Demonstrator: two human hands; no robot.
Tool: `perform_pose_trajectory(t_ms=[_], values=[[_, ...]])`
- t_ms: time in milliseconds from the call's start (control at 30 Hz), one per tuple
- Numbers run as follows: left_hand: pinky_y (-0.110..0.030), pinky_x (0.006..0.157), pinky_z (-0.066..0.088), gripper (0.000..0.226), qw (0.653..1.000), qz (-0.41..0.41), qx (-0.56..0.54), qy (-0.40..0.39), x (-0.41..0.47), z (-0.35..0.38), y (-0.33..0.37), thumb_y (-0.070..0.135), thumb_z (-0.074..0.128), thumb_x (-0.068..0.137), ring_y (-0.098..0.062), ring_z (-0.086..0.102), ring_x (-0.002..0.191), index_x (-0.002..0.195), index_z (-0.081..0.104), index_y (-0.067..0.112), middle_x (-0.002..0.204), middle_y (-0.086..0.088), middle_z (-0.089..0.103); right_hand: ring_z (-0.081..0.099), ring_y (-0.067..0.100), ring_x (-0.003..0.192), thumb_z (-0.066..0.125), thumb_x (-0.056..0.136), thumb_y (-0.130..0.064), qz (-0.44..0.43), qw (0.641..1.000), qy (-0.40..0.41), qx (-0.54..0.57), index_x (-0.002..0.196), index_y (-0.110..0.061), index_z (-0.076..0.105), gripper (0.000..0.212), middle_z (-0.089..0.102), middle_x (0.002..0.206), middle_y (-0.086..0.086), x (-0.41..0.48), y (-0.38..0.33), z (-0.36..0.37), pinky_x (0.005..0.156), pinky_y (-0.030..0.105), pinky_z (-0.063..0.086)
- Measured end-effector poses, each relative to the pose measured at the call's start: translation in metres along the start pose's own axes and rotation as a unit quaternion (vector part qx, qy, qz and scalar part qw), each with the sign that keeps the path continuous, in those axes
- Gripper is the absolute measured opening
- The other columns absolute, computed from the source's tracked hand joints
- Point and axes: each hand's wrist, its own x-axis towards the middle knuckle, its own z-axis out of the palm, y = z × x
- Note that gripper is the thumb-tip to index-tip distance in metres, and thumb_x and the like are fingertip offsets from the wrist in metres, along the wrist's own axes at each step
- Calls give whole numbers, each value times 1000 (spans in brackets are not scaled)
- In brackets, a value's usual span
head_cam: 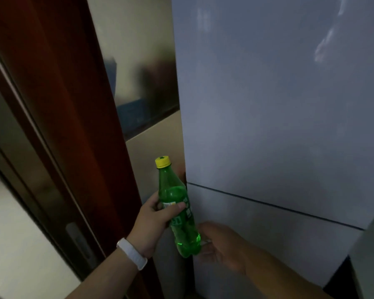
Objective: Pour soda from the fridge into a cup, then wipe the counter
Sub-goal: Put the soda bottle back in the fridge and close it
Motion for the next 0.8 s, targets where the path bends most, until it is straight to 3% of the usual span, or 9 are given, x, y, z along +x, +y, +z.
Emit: perform_pose_trajectory(t_ms=[100, 233, 333, 400, 433, 533, 700, 800], values=[[-46, 81, 58, 35, 1000, 6, -11, 24, 15, 4, 14, -5, 70, 76, -41, 67, 95, 111, 65, -4, 107, -27, 70, 66, 22, 73, 56, 96, -28, -21, 997, -8, -79, 94, -16, 70, 19, 70, 91, 6, 12, -32, -6, 73, 33, 51], [-32, 69, 60, 31, 999, 26, -2, 46, 35, 4, 34, -8, 70, 79, -29, 69, 83, 109, 66, -4, 101, -22, 72, 65, 22, 80, 51, 98, -32, -56, 979, -13, -193, 96, -17, 65, 20, 69, 96, 6, 27, -74, -3, 73, 32, 51], [-28, 64, 59, 31, 999, 32, 4, 42, 50, 0, 46, -4, 72, 78, -25, 72, 81, 108, 68, 2, 98, -16, 74, 64, 18, 81, 51, 98, -38, -101, 940, 21, -325, 95, -20, 61, 20, 66, 100, 5, 47, -100, -3, 77, 33, 54], [-27, 63, 57, 32, 999, 26, 1, 39, 58, -2, 53, -2, 74, 78, -23, 73, 80, 108, 69, 5, 98, -13, 75, 61, 17, 83, 53, 97, -37, -147, 895, 54, -418, 99, -19, 61, 21, 64, 104, 5, 62, -117, -5, 78, 34, 53], [-28, 65, 57, 33, 999, 23, 5, 40, 62, -4, 55, 0, 75, 77, -23, 73, 83, 109, 69, 7, 99, -12, 75, 59, 16, 88, 53, 97, -37, -177, 857, 67, -479, 105, -18, 61, 22, 62, 108, 2, 67, -127, -6, 78, 32, 50], [-35, 74, 59, 34, 999, 16, 22, 43, 72, -8, 58, 3, 77, 76, -28, 73, 90, 109, 70, 10, 101, -12, 75, 54, 19, 105, 51, 97, -35, -265, 700, 89, -657, 125, -19, 56, 33, 54, 116, 1, 83, -153, -4, 83, 28, 44], [-39, 78, 59, 34, 999, 8, 28, 46, 83, -12, 64, 2, 77, 75, -29, 72, 91, 108, 70, 11, 101, -12, 75, 48, 29, 113, 47, 96, -29, -324, 474, 121, -810, 126, -13, 51, 35, 50, 126, 10, 124, -185, 3, 90, 39, 41], [-37, 75, 59, 33, 999, 1, 21, 40, 87, -11, 67, 1, 76, 77, -30, 72, 91, 108, 70, 9, 100, -13, 75, 46, 31, 116, 46, 96, -28, -341, 313, 133, -877, 122, -12, 58, 34, 53, 125, 12, 141, -198, 8, 105, 47, 30]])
